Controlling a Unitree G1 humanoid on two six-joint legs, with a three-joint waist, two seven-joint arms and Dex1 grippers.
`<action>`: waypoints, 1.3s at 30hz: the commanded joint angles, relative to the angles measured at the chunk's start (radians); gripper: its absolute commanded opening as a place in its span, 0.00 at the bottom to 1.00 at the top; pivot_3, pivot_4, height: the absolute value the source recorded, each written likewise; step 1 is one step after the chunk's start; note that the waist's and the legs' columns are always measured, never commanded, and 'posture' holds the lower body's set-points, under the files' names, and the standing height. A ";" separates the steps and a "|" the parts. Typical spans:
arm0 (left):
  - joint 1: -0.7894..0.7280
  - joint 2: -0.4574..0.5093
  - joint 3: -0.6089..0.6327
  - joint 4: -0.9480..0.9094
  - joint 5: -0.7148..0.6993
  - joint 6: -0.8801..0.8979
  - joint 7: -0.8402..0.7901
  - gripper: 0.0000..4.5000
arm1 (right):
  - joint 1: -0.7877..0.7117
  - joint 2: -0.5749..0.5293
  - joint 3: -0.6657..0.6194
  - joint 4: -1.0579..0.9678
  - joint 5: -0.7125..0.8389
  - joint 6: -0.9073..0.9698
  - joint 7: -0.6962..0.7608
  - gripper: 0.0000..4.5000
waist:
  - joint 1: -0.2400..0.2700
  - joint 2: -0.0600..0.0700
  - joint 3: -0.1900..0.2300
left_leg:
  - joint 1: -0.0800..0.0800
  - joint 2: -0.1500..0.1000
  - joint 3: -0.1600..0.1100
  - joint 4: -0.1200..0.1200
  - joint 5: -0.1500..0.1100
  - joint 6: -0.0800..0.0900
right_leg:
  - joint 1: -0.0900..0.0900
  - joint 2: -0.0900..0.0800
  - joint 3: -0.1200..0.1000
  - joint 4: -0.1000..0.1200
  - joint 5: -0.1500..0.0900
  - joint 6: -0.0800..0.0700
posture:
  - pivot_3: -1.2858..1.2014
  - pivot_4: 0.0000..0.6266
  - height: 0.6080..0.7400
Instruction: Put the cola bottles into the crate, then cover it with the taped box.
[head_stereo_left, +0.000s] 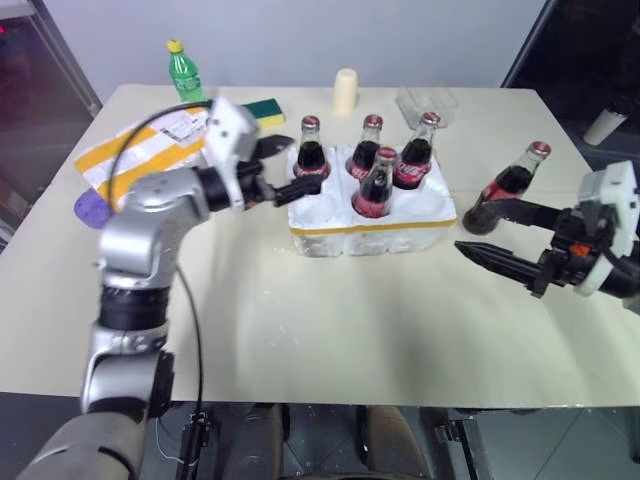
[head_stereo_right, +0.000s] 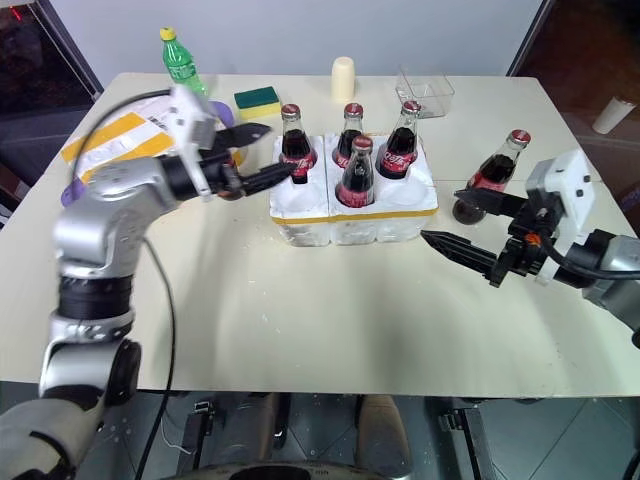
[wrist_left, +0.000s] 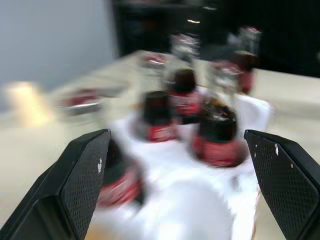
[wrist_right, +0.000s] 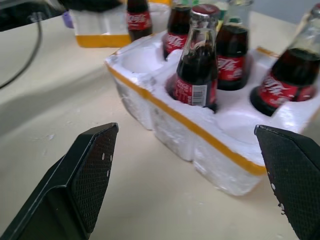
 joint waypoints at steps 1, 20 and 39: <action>0.045 0.006 0.084 -0.120 -0.004 0.094 0.155 0.99 | -0.022 0.006 -0.003 0.000 -0.005 -0.024 0.010 1.00 | 0.007 0.000 0.000 | 0.000 0.000 0.000 0.001 0.000 0.000 | 0.000 0.000 0.000 0.000 0.000 0.000 | 0.52 0.24 0.99; -0.032 -0.065 -0.021 0.368 0.217 -0.162 0.419 0.99 | -0.082 0.023 0.020 0.013 0.008 -0.010 0.007 1.00 | 0.021 0.000 0.000 | 0.002 0.000 0.000 0.002 0.000 0.000 | 0.002 0.000 0.000 -0.001 0.000 0.000 | 0.52 0.24 0.99; -0.292 -0.105 -0.035 0.966 0.263 -0.499 0.353 0.80 | -0.073 0.031 0.003 0.020 0.023 0.001 -0.002 1.00 | 0.018 -0.001 0.000 | 0.001 0.000 0.000 0.000 0.000 0.000 | 0.001 0.000 -0.001 -0.001 0.000 0.000 | 0.52 0.24 0.99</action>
